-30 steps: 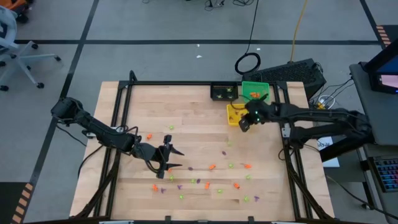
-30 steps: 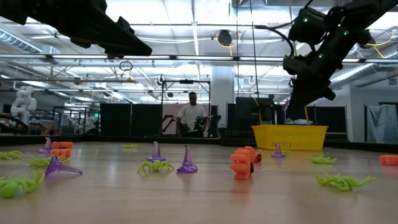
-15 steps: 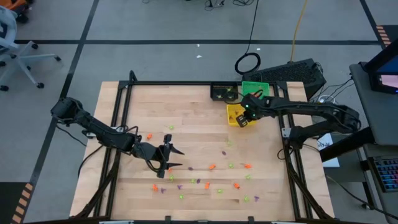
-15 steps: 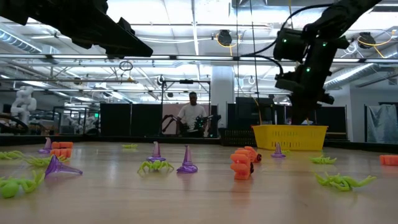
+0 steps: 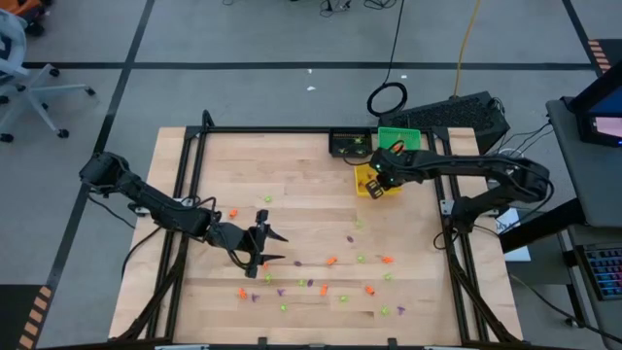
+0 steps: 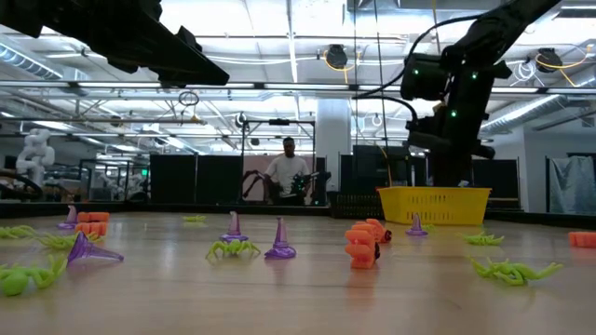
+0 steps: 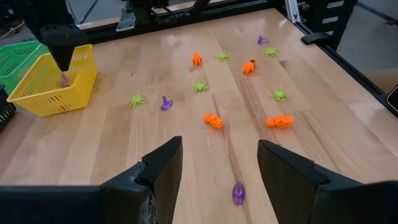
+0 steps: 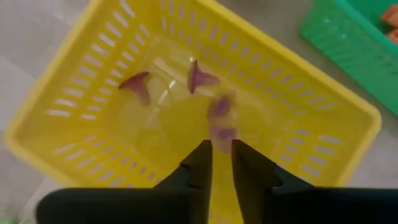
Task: Sort Halloween decoration
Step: Put the violet witch hat toy into the yellow basket, then put the green spider toy into the black basket
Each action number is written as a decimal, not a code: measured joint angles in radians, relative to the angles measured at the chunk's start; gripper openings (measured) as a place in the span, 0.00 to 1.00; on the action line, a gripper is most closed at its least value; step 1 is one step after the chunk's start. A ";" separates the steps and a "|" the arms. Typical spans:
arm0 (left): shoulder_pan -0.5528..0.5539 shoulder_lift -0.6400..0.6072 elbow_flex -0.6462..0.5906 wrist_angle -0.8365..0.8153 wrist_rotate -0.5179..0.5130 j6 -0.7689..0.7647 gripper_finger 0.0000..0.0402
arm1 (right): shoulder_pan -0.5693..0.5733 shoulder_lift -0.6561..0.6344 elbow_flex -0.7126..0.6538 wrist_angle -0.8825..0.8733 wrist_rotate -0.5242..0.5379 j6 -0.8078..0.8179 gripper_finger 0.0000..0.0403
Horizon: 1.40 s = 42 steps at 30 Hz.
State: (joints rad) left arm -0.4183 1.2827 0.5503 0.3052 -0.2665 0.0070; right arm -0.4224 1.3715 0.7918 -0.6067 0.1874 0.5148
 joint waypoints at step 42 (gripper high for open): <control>0.235 -0.005 0.078 -0.525 -0.167 -0.340 0.52 | 0.968 0.000 -0.074 0.546 0.466 -0.457 0.24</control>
State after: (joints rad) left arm -0.1829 1.2778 0.6281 -0.2195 -0.4335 -0.3328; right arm 0.5453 1.3712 0.7180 -0.0604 0.6533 0.0582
